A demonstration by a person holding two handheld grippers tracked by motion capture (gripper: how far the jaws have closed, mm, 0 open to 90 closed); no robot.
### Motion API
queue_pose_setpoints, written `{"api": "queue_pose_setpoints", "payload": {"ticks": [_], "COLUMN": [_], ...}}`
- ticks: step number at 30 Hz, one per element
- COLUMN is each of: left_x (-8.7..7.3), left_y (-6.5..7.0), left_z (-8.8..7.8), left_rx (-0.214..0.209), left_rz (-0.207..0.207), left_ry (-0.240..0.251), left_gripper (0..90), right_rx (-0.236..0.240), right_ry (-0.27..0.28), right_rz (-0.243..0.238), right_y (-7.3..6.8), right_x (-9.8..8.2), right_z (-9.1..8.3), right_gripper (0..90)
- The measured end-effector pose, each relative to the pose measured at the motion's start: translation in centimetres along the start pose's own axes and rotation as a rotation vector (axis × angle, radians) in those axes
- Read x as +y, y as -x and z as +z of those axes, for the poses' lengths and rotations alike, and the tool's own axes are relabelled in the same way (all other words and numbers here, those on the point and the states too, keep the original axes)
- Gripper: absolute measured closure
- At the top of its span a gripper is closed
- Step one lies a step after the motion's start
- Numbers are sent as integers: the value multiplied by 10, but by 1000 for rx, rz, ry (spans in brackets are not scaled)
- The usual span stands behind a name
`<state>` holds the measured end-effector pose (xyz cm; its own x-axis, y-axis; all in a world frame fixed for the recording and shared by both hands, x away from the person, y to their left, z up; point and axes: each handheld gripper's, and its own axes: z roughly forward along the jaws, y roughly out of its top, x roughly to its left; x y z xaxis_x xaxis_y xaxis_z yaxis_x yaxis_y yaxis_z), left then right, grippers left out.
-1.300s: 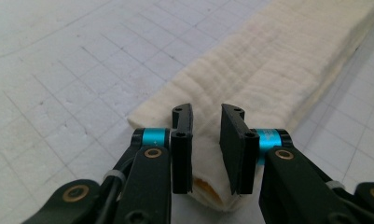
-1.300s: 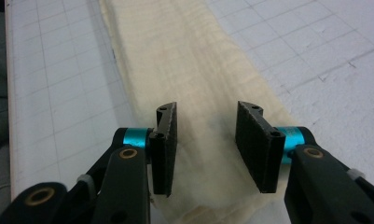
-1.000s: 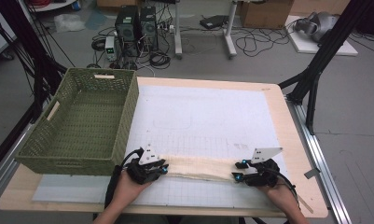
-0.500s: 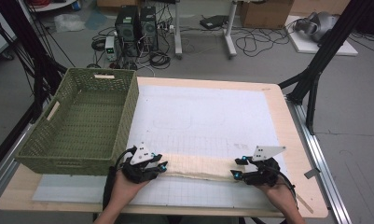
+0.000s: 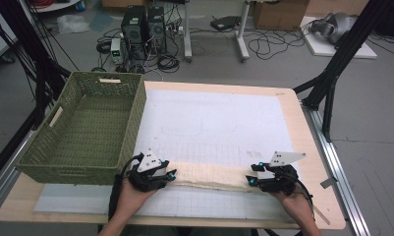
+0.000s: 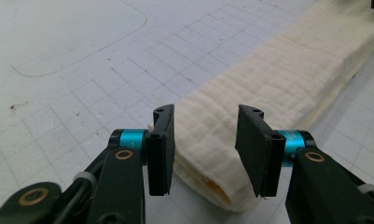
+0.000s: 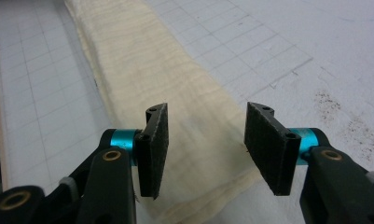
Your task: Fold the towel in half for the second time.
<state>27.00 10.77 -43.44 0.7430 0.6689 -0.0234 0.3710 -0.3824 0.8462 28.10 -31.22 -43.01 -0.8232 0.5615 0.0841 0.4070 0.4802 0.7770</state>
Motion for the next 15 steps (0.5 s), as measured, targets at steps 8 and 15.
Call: {"api": "queue_pose_setpoints", "payload": {"ticks": [8,15], "left_x": [-2,-2], "left_y": [-2,-4], "left_z": [0,0], "left_rx": [4,3], "left_rz": [-5,-6], "left_ry": [-2,-3], "left_gripper": [562,558], "right_rx": [-12,-17], "right_ry": [-1,-4], "right_rz": [24,37], "right_y": [5,8], "right_x": [-2,-2], "right_z": [0,2], "right_gripper": [480,475]}}
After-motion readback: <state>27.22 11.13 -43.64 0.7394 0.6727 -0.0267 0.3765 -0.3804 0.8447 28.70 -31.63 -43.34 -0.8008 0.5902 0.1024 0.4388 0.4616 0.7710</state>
